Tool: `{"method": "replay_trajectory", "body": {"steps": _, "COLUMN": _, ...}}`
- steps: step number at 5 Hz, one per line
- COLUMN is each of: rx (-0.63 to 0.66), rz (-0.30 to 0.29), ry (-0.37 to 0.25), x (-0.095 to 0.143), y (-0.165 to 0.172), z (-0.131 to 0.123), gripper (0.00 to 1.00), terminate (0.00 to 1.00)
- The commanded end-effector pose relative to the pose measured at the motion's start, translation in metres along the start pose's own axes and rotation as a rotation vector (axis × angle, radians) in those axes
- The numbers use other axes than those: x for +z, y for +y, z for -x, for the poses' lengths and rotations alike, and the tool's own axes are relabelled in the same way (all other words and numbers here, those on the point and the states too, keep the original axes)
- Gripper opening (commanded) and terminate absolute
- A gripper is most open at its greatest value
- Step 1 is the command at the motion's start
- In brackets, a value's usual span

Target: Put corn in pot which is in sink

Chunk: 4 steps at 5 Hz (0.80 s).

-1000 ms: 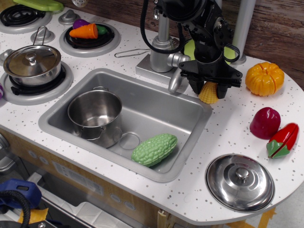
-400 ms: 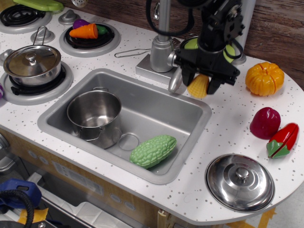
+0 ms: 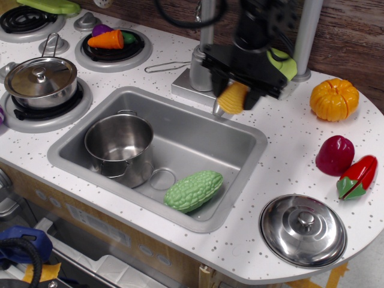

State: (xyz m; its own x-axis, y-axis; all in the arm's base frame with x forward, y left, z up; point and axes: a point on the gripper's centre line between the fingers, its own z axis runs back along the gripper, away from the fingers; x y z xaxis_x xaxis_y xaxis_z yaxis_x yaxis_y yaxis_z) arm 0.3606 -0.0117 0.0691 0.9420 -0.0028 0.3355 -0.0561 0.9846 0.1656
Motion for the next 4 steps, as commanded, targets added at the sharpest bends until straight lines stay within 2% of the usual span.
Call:
{"method": "replay_trajectory", "body": {"steps": 1, "rx": -0.007, "rz": 0.012, "ry": -0.064, "x": 0.015, "y": 0.048, "z": 0.005, "gripper": 0.0, "terminate": 0.0}}
{"method": "replay_trajectory", "body": {"steps": 2, "rx": 0.019, "rz": 0.046, "ry": -0.055, "x": 0.017, "y": 0.068, "z": 0.018, "gripper": 0.0, "terminate": 0.0}}
{"method": "replay_trajectory", "body": {"steps": 3, "rx": 0.111, "rz": 0.055, "ry": -0.055, "x": 0.016, "y": 0.091, "z": 0.039, "gripper": 0.0, "terminate": 0.0}}
{"method": "replay_trajectory", "body": {"steps": 4, "rx": 0.159, "rz": -0.008, "ry": -0.018, "x": 0.014, "y": 0.108, "z": 0.055, "gripper": 1.0, "terminate": 0.0}}
